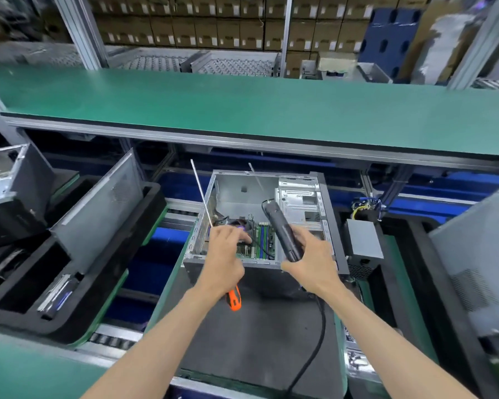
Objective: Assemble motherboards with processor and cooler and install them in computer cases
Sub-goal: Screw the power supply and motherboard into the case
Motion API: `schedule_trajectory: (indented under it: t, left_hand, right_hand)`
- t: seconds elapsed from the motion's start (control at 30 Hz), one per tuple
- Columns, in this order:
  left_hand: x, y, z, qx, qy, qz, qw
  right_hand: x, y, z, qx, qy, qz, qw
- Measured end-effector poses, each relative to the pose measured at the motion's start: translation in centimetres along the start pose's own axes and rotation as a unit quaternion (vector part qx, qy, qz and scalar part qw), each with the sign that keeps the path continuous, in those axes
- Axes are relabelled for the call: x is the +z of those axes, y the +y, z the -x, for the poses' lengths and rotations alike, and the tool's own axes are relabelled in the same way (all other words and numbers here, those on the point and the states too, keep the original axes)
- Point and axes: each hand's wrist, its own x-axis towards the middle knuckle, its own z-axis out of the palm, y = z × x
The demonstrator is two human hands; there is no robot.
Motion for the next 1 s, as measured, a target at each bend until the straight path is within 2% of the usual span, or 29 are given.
schedule_trajectory:
  t: [0.07, 0.2, 0.33, 0.4, 0.5, 0.6, 0.73, 0.87, 0.93, 1.0]
  left_hand:
    - [0.9, 0.8, 1.6, -0.001, 0.042, 0.005, 0.999]
    - [1.8, 1.3, 5.9, -0.076, 0.122, 0.05, 0.988]
    - [2.0, 0.4, 10.7, -0.124, 0.145, 0.078, 0.979]
    - [2.2, -0.6, 13.1, -0.172, 0.141, 0.085, 0.971]
    - [3.3, -2.2, 15.7, -0.293, 0.135, 0.087, 0.943]
    - [5.2, -3.0, 16.7, -0.395, 0.087, 0.055, 0.913]
    - [7.6, -3.6, 16.1, -0.451, 0.035, 0.018, 0.892]
    - [9.3, -3.5, 14.5, -0.467, 0.036, 0.032, 0.883]
    - [10.2, -3.5, 13.7, -0.47, 0.028, 0.042, 0.881]
    - [11.1, -3.3, 13.3, -0.468, 0.003, 0.018, 0.884]
  right_hand:
    - [-0.2, 0.0, 1.1, -0.039, -0.045, 0.038, 0.997]
    - [-0.3, -0.3, 3.4, -0.111, -0.143, 0.136, 0.974]
    - [0.9, -0.6, 6.0, -0.154, -0.187, 0.252, 0.937]
    - [1.7, -0.4, 6.9, -0.156, -0.206, 0.306, 0.916]
    - [3.3, 0.4, 8.2, -0.137, -0.229, 0.362, 0.893]
    - [4.9, 1.9, 8.5, -0.097, -0.24, 0.382, 0.887]
    - [6.8, 4.7, 8.3, -0.044, -0.245, 0.394, 0.885]
    - [7.3, 6.9, 7.5, 0.004, -0.225, 0.347, 0.91]
    - [7.6, 7.7, 6.9, 0.002, -0.223, 0.337, 0.915]
    - [8.1, 8.8, 6.6, -0.018, -0.222, 0.372, 0.901]
